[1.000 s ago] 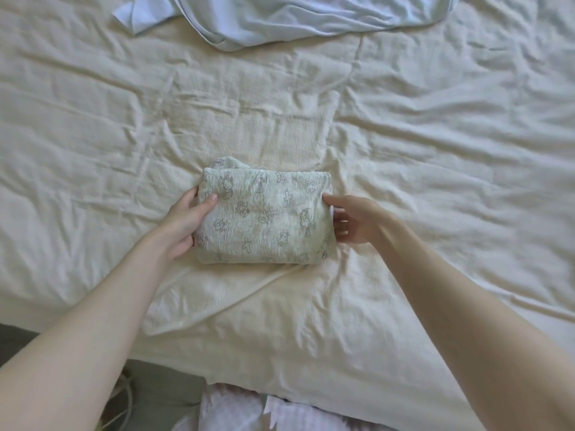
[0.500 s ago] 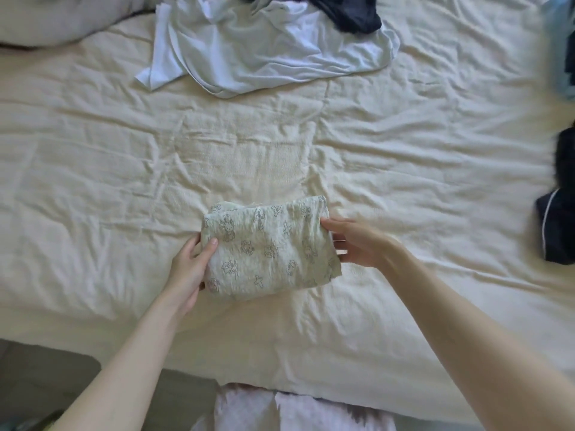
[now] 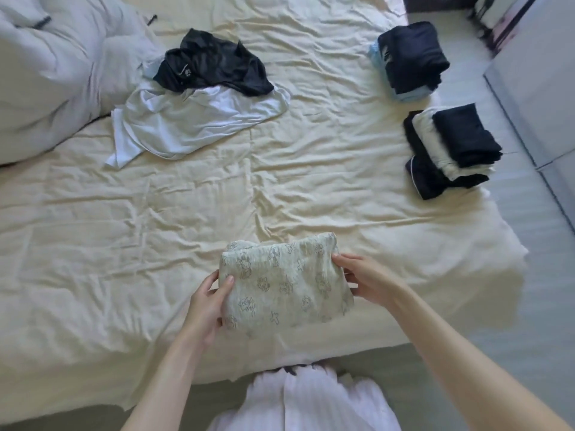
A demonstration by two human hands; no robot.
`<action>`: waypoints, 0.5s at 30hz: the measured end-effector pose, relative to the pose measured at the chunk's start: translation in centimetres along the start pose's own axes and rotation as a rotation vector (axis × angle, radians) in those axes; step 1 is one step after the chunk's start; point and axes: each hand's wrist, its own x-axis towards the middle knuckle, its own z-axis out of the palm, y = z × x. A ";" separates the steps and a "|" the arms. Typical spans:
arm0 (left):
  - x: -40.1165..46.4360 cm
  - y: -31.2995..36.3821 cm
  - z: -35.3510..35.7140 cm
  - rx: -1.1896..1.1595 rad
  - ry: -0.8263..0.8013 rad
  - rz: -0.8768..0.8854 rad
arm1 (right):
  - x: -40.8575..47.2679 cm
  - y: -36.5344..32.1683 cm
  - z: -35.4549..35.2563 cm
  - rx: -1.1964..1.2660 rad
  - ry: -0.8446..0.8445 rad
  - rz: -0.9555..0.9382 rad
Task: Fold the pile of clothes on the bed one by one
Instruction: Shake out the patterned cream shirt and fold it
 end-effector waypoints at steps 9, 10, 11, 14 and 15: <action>-0.4 7.8 13.1 0.284 -0.191 0.140 | -5.7 -1.8 -11.0 0.239 0.191 -0.118; -0.1 8.9 15.2 0.307 -0.206 0.166 | -5.8 -2.3 -12.6 0.277 0.205 -0.132; 0.3 10.1 17.5 0.332 -0.223 0.194 | -5.8 -2.8 -14.3 0.318 0.221 -0.141; 2.0 13.8 25.0 0.421 -0.266 0.268 | -5.1 -4.6 -20.1 0.502 0.223 -0.133; 2.9 15.1 27.6 0.457 -0.273 0.290 | -4.7 -5.2 -22.2 0.568 0.203 -0.121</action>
